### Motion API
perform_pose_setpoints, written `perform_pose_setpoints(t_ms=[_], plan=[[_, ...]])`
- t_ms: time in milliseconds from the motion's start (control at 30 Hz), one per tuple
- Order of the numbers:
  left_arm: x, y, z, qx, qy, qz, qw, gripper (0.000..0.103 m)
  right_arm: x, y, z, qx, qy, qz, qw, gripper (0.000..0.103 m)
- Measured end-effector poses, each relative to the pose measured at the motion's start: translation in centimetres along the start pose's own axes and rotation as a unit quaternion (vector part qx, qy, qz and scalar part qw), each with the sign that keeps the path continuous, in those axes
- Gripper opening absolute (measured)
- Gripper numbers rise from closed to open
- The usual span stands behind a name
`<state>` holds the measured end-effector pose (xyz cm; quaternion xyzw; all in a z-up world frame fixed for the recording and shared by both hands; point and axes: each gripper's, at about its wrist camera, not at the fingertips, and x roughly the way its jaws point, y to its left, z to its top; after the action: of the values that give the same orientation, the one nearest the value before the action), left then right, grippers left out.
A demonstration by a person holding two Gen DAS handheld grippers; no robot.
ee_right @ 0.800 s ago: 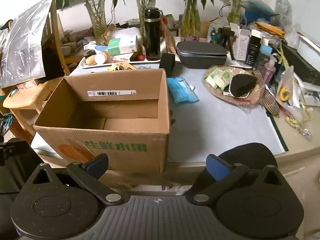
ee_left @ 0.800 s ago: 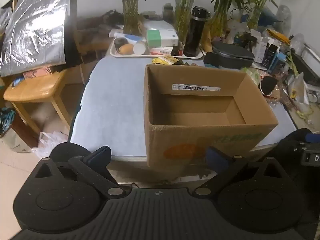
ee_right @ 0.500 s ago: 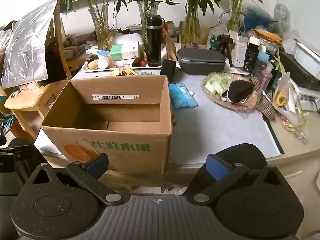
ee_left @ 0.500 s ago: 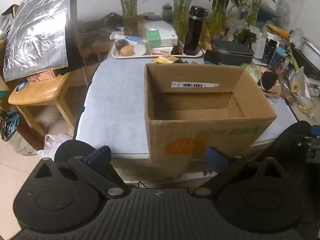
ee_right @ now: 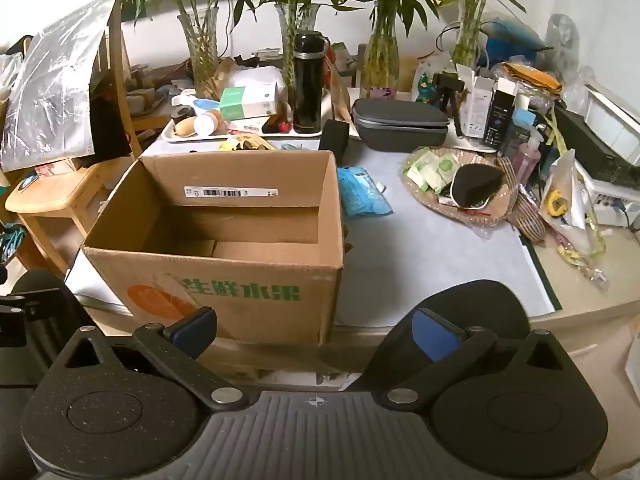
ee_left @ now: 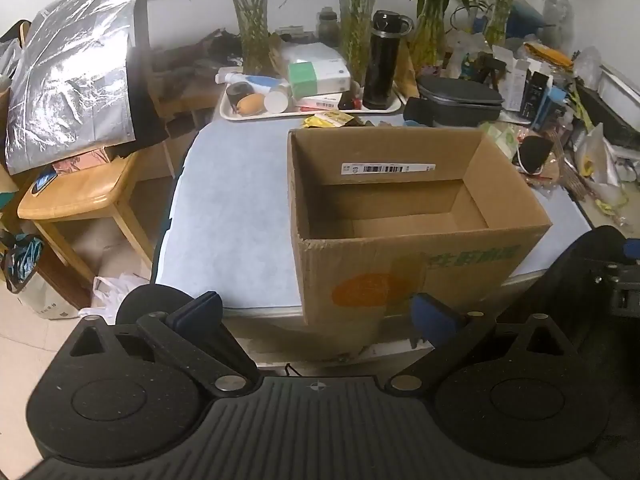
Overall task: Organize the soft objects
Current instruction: 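Move both tools past the cardboard box toward the items on the table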
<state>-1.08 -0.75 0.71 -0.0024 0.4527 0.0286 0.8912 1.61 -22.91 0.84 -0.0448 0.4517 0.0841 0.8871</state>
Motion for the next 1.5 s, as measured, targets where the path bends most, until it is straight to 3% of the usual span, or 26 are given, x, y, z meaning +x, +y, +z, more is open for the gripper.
perform_pose_setpoints(t_ms=[833, 1200, 1500], plan=[[3.1, -0.4, 2.2, 0.01, 0.032, -0.012, 0.9994, 0.103, 3.9, 0.1, 2.1, -0.019, 0.025, 0.051, 0.998, 0.103], [4.1, -0.7, 3.6, 0.017, 0.028, -0.047, 0.9984, 0.103, 5.4, -0.8, 3.1, -0.012, 0.027, 0.08, 0.996, 0.103], [5.0, -0.7, 4.3, 0.021, 0.029, -0.055, 0.9978, 0.103, 5.8, -1.1, 3.9, -0.022, 0.016, 0.097, 0.995, 0.103]])
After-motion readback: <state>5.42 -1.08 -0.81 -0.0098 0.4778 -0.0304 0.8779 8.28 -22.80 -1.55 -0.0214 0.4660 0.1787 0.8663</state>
